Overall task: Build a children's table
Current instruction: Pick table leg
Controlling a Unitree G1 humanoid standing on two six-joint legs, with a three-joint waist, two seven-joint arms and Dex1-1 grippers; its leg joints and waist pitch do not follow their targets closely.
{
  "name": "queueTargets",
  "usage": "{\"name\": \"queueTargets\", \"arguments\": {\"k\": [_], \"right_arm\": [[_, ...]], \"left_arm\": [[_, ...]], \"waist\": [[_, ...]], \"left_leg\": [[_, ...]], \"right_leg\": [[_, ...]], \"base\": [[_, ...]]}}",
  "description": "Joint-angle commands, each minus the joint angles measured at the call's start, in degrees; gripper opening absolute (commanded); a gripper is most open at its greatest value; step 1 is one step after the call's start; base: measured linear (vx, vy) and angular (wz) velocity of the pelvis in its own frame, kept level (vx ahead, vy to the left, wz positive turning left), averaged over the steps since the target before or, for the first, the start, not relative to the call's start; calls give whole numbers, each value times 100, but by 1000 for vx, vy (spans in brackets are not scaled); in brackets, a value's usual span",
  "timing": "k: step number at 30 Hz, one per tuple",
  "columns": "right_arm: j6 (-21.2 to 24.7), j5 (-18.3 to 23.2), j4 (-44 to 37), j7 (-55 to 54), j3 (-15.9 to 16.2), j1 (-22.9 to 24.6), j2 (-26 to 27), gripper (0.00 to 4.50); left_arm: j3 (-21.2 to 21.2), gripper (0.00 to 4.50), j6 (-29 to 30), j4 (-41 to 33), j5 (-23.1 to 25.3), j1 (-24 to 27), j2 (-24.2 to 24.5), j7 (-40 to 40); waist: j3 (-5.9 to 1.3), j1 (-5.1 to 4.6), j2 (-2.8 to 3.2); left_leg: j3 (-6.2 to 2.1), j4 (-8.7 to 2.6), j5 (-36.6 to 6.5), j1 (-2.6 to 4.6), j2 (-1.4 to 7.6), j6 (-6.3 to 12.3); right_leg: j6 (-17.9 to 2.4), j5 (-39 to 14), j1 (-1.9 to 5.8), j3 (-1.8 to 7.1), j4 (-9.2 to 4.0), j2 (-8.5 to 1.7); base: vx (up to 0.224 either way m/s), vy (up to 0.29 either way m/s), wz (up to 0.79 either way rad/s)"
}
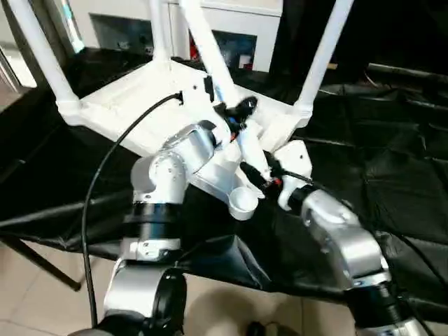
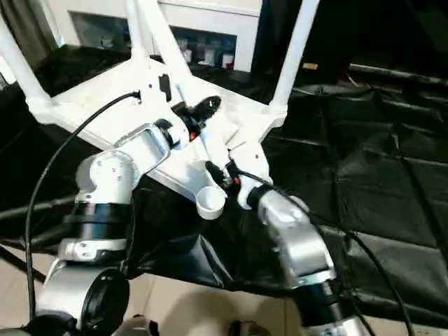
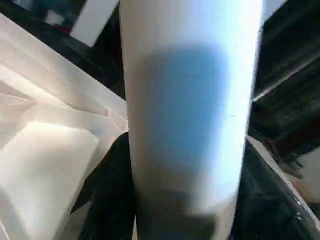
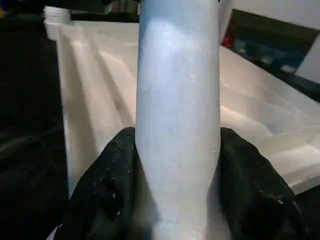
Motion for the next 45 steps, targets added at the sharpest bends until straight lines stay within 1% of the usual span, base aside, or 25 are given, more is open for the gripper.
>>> {"name": "queueTargets", "arguments": {"k": [1, 2, 4, 7, 8, 11, 12, 13, 14, 15, 16, 17, 19, 20, 21, 23, 26, 27, 29, 30, 31, 32, 34, 36, 45], "right_arm": [[-172, -78, -82, -200, -116, -21, 7, 192], [-179, -68, -68, -248, -140, -31, 38, 192], [-179, -75, -72, -267, -101, -40, 32, 192], [-248, -205, -32, -285, 0, -68, 9, 192], [-254, -70, -46, -127, -1, -56, 56, 248], [-144, 398, -173, 242, -86, -30, 180, 264], [-39, 510, -203, 317, -135, -42, 171, 280], [156, 688, -237, 443, -216, -62, 138, 280], [286, 805, -256, 522, -271, -77, 114, 286], [953, 1527, -400, 951, -593, -153, 1, 286], [995, 1570, -408, 977, -612, -158, -7, 286], [1385, 1998, -491, 1289, -785, -206, -127, 286], [1643, 2275, -493, 1562, -905, -272, -301, 286], [1782, 2396, -474, 1761, -935, -305, -435, 286], [1869, 2470, -457, 1891, -951, -325, -520, 286], [2331, 2735, -383, 2228, -970, -387, -762, 286], [2683, 2885, -368, 2465, -898, -425, -971, 286], [2811, 2934, -387, 2511, -860, -448, -1046, 286], [2982, 2997, -379, 2575, -801, -491, -1134, 286], [3042, 2998, -341, 2624, -743, -522, -1182, 258], [3054, 2998, -330, 2636, -729, -530, -1193, 258], [3116, 2969, -260, 2630, -685, -582, -1208, 250], [3149, 2969, -240, 2630, -682, -604, -1209, 245], [3214, 2986, -212, 2619, -692, -649, -1205, 211], [3311, 3057, -107, 2522, -776, -764, -1216, 199]], "left_arm": [[80, 205, -142, 89, 136, -78, -51, 220], [61, 196, -174, 102, 145, -77, -70, 207], [24, 189, -202, 115, 168, -70, -98, 192], [-28, 186, -232, 130, 165, -77, -101, 137], [-43, 185, -250, 135, 134, -92, -92, 90], [-235, 185, -260, 82, 90, -102, 59, -340], [-331, 185, -212, 39, 77, -93, 150, -546], [-448, 185, -165, -19, 77, -74, 271, -786], [-526, 185, -138, -55, 76, -60, 351, -934], [-715, 185, 22, -165, -14, -12, 626, -1466], [-725, 185, 32, -171, -20, -10, 642, -1497], [-865, 185, 147, -252, -79, 27, 834, -1864], [-1098, 185, 248, -358, -87, 61, 1080, -2294], [-1236, 185, 316, -428, -108, 75, 1235, -2568], [-1317, 185, 352, -465, -114, 81, 1327, -2749], [-1335, 185, 623, -551, -373, 30, 1516, -3199], [-1353, 185, 861, -628, -628, -51, 1671, -3606], [-1370, 185, 938, -646, -698, -87, 1729, -3767], [-1251, 185, 1064, -639, -879, -173, 1682, -3841], [-1096, 185, 1162, -609, -1049, -240, 1600, -3839], [-1055, 185, 1185, -600, -1091, -257, 1577, -3837], [-973, 185, 1203, -568, -1158, -315, 1548, -3842], [-952, 185, 1208, -555, -1178, -332, 1549, -3838], [-925, 185, 1238, -530, -1202, -351, 1562, -3837], [-925, 185, 1219, -498, -1074, -301, 1641, -3775]], "waist": [[-503, -17, 83], [-511, -39, 63], [-515, -37, 97], [-522, -54, 99], [-524, -54, 100], [-521, -52, 113], [-522, -42, 92], [-523, -40, 61], [-528, -24, 90], [-524, -35, 30], [-528, -23, 58], [-532, -11, 68], [-543, 5, 92], [-539, 6, 70], [-535, 10, 78], [-547, 29, 54], [-533, 38, 46], [-526, 35, 7], [-519, 46, 23], [-518, 51, 4], [-522, 63, 11], [-515, 73, -23], [-511, 75, -21], [-518, 88, -8], [-544, 143, -10]], "left_leg": [[43, -359, -1119, 39, -100, 172], [40, -359, -1128, 21, -112, 205], [38, -356, -1126, 26, -109, 220], [40, -352, -1127, 16, -113, 234], [45, -349, -1150, 29, -114, 245], [47, -357, -1227, 33, -114, 320], [42, -363, -1230, 42, -106, 331], [45, -365, -1223, 40, -103, 344], [33, -372, -1170, 35, -92, 348], [39, -373, -1156, 34, -88, 346], [36, -378, -1157, 58, -98, 393], [31, -376, -1069, 48, -75, 415], [24, -375, -947, 43, -47, 377], [31, -377, -918, 48, -51, 367], [49, -364, -852, 31, -47, 332], [53, -359, -783, 33, -62, 307], [66, -358, -801, 36, -55, 271], [74, -360, -827, 36, -60, 262], [74, -356, -835, 35, -67, 224], [84, -345, -837, 37, -73, 202], [77, -344, -827, 37, -74, 192], [82, -340, -820, 24, -83, 181], [78, -344, -824, 18, -86, 173], [74, -345, -784, 22, -87, 157], [69, -352, -660, 21, -63, 153]], "right_leg": [[-399, -1780, 434, 189, -520, -204], [-410, -1768, 451, 176, -514, -191], [-409, -1772, 446, 175, -515, -191], [-408, -1776, 451, 169, -516, -183], [-401, -1851, 438, 167, -530, -186], [-365, -1988, 432, 156, -557, -185], [-335, -2044, 426, 152, -551, -189], [-324, -2064, 425, 157, -555, -192], [-346, -2009, 432, 166, -532, -200], [-359, -1969, 436, 166, -531, -191], [-391, -1938, 448, 168, -509, -189], [-460, -1771, 447, 184, -492, -197], [-625, -1517, 452, 203, -443, -227], [-719, -1486, 458, 203, -433, -231], [-764, -1423, 451, 222, -426, -240], [-817, -1424, 481, 219, -407, -248], [-845, -1580, 468, 226, -425, -258], [-798, -1707, 468, 219, -442, -254], [-701, -1904, 464, 214, -455, -259], [-658, -2017, 455, 212, -472, -261], [-634, -2063, 454, 207, -474, -266], [-558, -2224, 453, 195, -495, -264], [-449, -2375, 450, 186, -512, -261], [-302, -2492, 433, 185, -531, -259], [-438, -1999, 436, 202, -464, -253]], "base": [[0, 0, 0], [0, 0, 0], [0, 0, 0], [0, 0, 0], [0, 0, 0], [0, 0, 0], [0, 0, 0], [0, 0, 0], [0, 0, 0], [0, 0, 0], [0, 0, 0], [0, 0, 0], [0, 0, 0], [0, 0, 0], [0, 0, 0], [0, 0, 0], [0, 0, 0], [0, 0, 0], [0, 0, 0], [0, 0, 0], [0, 0, 0], [0, 0, 0], [0, 0, 0], [0, 0, 0], [0, 0, 0]]}}
